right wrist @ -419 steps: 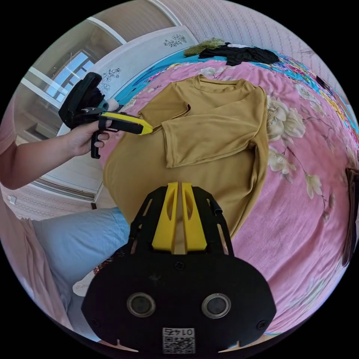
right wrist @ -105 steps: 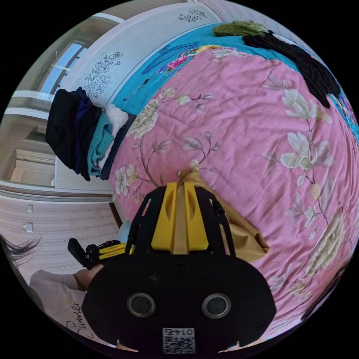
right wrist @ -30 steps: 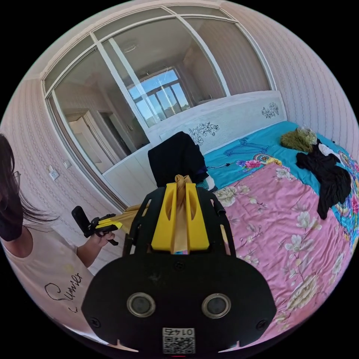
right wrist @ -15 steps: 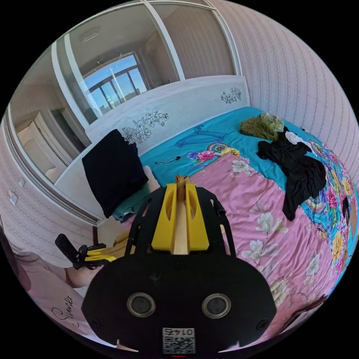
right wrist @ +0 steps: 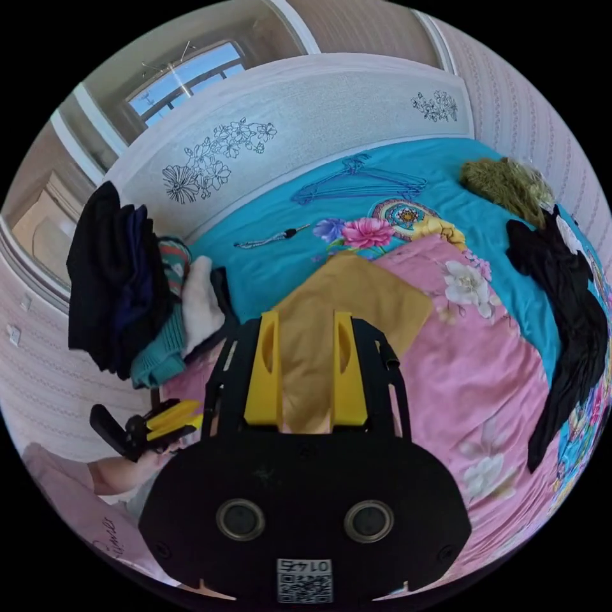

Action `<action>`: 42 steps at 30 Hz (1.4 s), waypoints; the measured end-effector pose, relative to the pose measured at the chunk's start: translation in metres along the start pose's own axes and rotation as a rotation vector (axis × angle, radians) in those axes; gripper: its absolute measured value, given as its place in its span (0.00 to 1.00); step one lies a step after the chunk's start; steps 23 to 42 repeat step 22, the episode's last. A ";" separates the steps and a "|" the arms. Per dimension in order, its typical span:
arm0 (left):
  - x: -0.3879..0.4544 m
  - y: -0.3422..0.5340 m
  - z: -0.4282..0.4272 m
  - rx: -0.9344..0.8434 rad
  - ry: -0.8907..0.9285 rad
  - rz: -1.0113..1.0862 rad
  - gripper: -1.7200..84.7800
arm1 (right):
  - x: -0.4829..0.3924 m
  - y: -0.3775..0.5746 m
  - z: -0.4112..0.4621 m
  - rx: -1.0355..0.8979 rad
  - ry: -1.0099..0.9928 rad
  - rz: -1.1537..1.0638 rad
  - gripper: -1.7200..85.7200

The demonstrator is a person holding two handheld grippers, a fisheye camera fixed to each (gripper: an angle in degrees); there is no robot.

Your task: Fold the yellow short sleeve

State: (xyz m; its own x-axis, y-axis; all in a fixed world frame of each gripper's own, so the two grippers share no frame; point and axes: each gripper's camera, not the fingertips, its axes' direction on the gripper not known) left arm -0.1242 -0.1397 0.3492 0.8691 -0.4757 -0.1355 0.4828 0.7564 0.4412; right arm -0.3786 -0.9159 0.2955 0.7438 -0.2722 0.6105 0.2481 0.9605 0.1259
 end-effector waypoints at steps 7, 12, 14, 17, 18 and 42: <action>0.077 0.083 -0.034 -0.047 0.133 0.185 0.08 | -0.029 0.307 -0.125 -0.029 -0.085 0.237 0.14; 0.172 0.126 -0.044 -0.032 0.432 0.405 0.07 | -0.069 0.488 -0.264 0.022 0.156 0.537 0.15; 0.206 0.135 -0.037 -0.067 0.546 0.447 0.07 | -0.080 0.535 -0.320 0.081 0.261 0.625 0.15; 0.270 0.150 -0.017 -0.172 0.672 0.516 0.08 | -0.090 0.588 -0.407 0.188 0.447 0.722 0.16; 0.298 0.157 -0.010 -0.186 0.705 0.571 0.08 | -0.091 0.601 -0.438 0.232 0.488 0.741 0.16; 0.386 0.175 0.009 -0.160 0.742 0.808 0.10 | -0.079 0.631 -0.533 0.359 0.562 0.842 0.17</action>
